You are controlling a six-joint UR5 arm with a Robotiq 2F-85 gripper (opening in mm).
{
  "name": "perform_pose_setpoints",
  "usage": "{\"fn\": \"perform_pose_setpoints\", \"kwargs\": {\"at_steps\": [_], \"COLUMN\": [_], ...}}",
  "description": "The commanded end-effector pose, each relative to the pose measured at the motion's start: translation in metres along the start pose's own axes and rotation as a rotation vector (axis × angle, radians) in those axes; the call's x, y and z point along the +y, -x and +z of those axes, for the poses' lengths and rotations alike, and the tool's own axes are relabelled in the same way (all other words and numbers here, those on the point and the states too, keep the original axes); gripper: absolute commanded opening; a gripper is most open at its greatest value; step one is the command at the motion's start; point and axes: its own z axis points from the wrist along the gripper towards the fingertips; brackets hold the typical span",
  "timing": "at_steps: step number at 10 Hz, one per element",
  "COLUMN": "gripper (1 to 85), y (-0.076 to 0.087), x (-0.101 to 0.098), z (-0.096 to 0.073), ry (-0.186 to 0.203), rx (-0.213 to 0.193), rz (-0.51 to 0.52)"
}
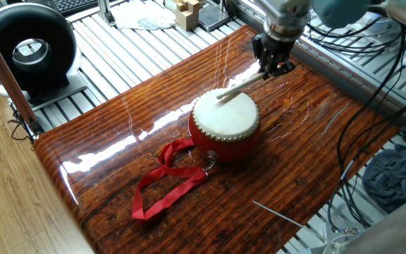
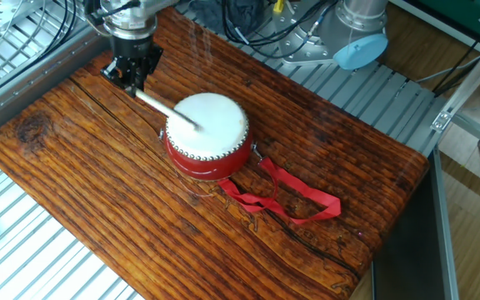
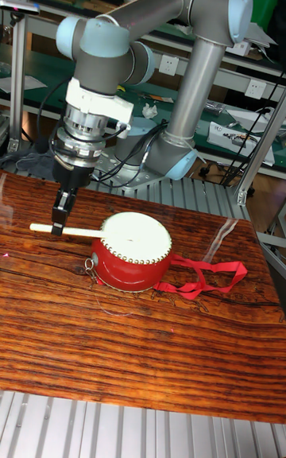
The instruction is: Play the drum
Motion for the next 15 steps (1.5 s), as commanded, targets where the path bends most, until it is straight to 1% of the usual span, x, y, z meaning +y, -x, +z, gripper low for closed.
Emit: {"fn": "perform_pose_setpoints", "kwargs": {"at_steps": [1, 2, 3, 4, 6, 7, 8, 9, 11, 13, 14, 15], "gripper": [1.0, 1.0, 1.0, 1.0, 1.0, 1.0, 1.0, 1.0, 1.0, 1.0, 1.0, 1.0], "y": [-0.007, -0.008, -0.007, -0.009, -0.007, -0.005, -0.004, -0.001, 0.0, -0.013, -0.018, -0.02], "x": [0.009, 0.013, 0.016, 0.017, 0.016, 0.016, 0.021, 0.027, 0.029, 0.034, 0.038, 0.041], "z": [-0.019, -0.023, -0.026, -0.027, -0.028, -0.029, -0.03, -0.03, -0.027, -0.026, -0.025, -0.023], "ry": [0.018, 0.036, 0.054, 0.063, 0.064, 0.073, 0.097, 0.123, 0.137, 0.14, 0.147, 0.153], "rx": [-0.002, -0.013, -0.031, -0.031, -0.029, -0.023, -0.011, -0.012, -0.003, 0.066, 0.098, 0.117], "rz": [0.028, 0.05, 0.084, 0.121, 0.227, 0.277, 0.358, 0.43, 0.514, 0.624, 0.662, 0.69]}}
